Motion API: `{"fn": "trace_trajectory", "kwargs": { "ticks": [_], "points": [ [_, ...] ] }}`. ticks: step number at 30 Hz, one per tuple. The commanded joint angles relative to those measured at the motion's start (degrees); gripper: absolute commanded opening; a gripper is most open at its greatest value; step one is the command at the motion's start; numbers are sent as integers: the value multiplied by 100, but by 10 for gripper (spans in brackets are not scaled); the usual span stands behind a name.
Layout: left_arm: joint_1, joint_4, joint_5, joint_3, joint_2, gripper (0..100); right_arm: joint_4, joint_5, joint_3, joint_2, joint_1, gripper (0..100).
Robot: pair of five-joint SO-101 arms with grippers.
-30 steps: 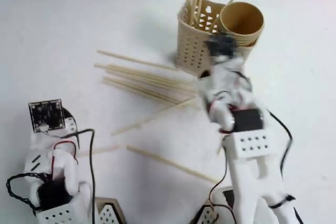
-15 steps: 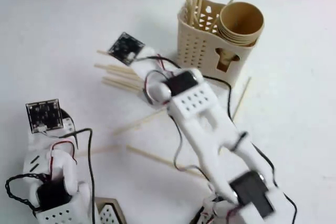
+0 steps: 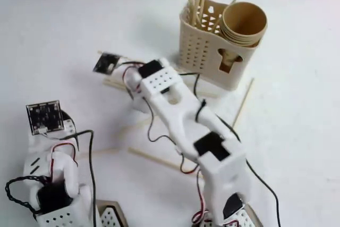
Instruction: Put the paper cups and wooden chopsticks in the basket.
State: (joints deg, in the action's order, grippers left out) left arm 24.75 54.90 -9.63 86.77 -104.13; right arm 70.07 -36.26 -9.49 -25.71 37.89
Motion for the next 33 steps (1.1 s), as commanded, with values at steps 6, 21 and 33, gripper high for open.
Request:
{"fn": "trace_trajectory", "kwargs": {
  "ticks": [6, 21, 33],
  "points": [
    [48, -97, 53, -35, -66, 58, 48, -114, -1037, -752, -75, 212],
    [48, -97, 53, -35, -66, 58, 585, -273, -1793, -1745, -207, 74],
    [31, -141, 44, 53, -66, 59, 1191, -624, -2198, -1912, -198, 18]
  ]
}}
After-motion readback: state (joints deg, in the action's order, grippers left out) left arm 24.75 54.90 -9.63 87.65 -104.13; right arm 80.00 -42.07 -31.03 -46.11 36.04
